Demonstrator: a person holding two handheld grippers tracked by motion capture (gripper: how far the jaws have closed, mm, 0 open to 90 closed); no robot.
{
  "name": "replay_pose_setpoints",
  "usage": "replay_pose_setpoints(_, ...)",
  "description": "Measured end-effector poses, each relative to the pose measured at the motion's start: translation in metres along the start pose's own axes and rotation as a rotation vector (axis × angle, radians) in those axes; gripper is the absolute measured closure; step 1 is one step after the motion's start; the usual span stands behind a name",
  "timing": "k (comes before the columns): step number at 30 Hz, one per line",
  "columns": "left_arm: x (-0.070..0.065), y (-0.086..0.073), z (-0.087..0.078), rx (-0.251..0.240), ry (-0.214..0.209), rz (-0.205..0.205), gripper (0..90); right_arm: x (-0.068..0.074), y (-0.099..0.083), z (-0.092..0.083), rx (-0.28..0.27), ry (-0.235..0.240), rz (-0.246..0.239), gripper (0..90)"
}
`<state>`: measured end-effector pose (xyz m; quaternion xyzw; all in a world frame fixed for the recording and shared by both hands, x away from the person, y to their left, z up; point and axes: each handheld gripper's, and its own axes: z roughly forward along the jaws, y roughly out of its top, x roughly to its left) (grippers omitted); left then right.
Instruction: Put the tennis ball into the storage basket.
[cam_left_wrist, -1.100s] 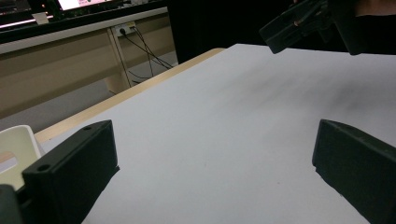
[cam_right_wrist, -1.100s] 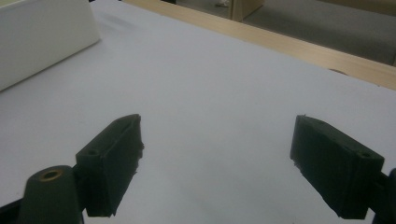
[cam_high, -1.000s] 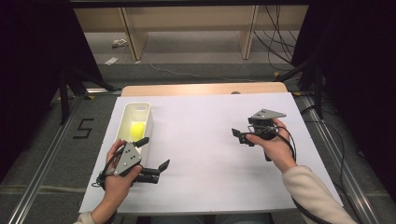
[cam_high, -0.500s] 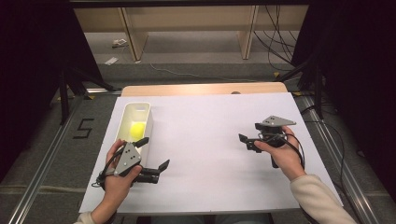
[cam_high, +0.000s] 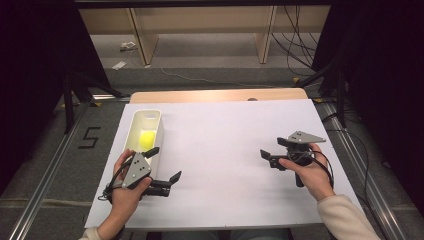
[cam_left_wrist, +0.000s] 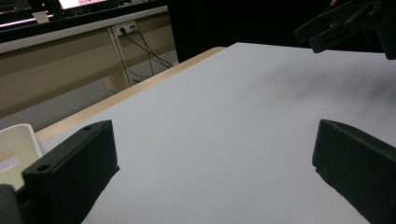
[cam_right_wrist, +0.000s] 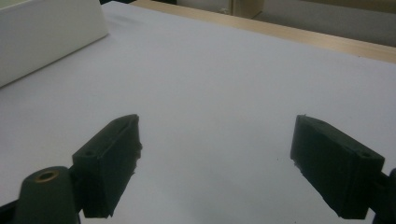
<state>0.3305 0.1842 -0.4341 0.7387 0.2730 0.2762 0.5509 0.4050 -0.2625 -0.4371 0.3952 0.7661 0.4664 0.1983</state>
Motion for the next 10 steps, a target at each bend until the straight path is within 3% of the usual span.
replay_pose_setpoints(10,-0.0006,0.001,0.0,-0.003,-0.001,0.001,0.0,0.0005,-0.0006,-0.0025,-0.008,0.008,-0.025,16.6)
